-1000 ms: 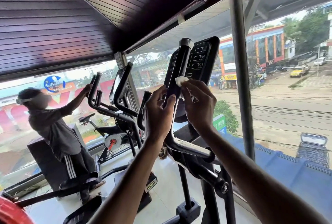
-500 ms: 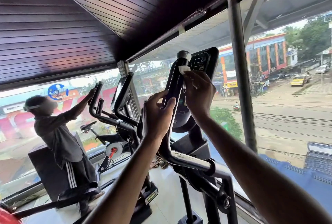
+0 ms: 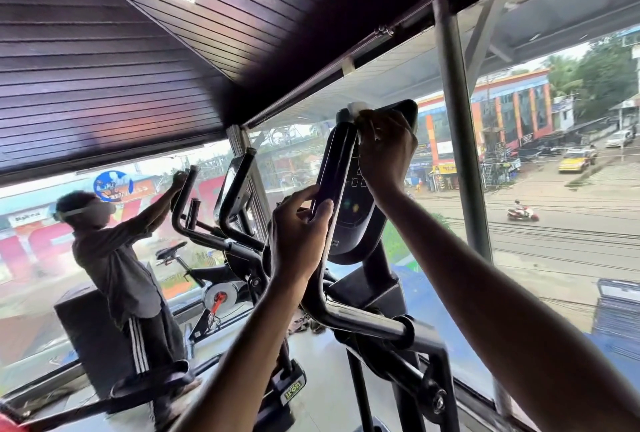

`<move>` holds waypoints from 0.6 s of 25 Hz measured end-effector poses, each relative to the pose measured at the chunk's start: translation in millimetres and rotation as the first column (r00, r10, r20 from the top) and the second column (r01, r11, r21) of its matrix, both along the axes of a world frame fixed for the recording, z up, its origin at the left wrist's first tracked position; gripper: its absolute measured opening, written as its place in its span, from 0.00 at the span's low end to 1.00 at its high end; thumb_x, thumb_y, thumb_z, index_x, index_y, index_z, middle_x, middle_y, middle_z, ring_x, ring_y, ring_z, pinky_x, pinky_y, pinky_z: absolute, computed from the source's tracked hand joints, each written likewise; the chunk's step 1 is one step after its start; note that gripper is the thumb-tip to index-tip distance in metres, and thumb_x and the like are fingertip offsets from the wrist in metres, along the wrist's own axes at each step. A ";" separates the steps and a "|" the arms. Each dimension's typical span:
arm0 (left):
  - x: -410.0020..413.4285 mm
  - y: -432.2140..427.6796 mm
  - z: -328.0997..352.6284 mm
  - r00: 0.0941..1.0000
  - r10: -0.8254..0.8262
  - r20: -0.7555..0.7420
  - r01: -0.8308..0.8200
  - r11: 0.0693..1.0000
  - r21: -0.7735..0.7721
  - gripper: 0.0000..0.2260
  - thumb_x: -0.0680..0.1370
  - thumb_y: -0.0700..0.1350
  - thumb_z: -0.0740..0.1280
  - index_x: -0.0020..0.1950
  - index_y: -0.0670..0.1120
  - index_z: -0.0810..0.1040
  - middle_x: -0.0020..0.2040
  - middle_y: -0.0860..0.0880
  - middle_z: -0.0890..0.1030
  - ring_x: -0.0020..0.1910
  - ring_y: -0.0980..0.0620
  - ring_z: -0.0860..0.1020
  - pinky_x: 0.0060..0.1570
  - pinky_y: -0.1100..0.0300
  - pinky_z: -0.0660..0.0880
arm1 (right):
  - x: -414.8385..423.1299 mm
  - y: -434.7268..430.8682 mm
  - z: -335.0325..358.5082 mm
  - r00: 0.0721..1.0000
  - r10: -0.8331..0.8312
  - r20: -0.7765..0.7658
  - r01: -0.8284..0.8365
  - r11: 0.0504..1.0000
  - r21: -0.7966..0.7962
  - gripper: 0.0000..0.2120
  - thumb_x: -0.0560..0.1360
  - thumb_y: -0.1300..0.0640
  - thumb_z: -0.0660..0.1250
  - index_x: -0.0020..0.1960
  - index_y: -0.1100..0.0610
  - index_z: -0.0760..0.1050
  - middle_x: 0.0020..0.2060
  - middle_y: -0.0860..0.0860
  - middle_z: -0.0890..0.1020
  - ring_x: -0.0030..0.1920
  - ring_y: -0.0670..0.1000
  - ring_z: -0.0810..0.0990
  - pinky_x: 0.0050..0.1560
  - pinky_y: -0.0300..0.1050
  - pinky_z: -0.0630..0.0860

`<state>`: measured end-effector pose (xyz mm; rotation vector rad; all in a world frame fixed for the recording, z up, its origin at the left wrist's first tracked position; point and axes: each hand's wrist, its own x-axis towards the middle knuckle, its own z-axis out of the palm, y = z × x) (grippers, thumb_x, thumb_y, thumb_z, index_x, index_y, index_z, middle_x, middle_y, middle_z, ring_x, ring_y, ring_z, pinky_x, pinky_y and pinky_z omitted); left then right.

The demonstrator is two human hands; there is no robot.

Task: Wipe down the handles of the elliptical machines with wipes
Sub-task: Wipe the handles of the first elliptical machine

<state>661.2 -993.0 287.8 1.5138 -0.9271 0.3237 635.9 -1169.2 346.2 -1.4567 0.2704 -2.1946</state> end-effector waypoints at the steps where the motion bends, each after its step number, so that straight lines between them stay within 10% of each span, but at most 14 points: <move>1: -0.4 0.8 -1.0 1.000 -0.005 -0.009 0.005 1.000 -0.014 0.19 0.70 0.59 0.69 0.59 0.57 0.84 0.53 0.55 0.87 0.46 0.52 0.86 0.49 0.44 0.83 | -2.6 -3.1 2.4 1.000 0.007 -0.030 -0.007 1.000 -0.019 0.05 0.77 0.59 0.73 0.50 0.58 0.87 0.46 0.51 0.85 0.44 0.47 0.84 0.47 0.49 0.83; 8: 0.6 5.6 -7.9 0.999 0.008 -0.046 -0.011 0.999 -0.047 0.12 0.70 0.57 0.69 0.52 0.58 0.86 0.47 0.54 0.88 0.44 0.54 0.86 0.50 0.45 0.83 | -36.4 -0.5 -49.5 0.911 -0.160 -0.380 -0.116 0.785 -0.608 0.13 0.76 0.68 0.74 0.59 0.59 0.86 0.58 0.55 0.84 0.57 0.53 0.84 0.60 0.41 0.79; 15: -4.0 7.4 -2.6 1.000 0.003 -0.027 -0.004 0.999 -0.048 0.08 0.72 0.53 0.69 0.48 0.59 0.86 0.44 0.56 0.87 0.42 0.58 0.86 0.47 0.54 0.82 | -40.2 -9.7 6.2 0.844 -0.334 -0.420 -0.012 0.771 -0.637 0.11 0.76 0.66 0.73 0.58 0.61 0.85 0.56 0.58 0.85 0.56 0.60 0.83 0.55 0.55 0.83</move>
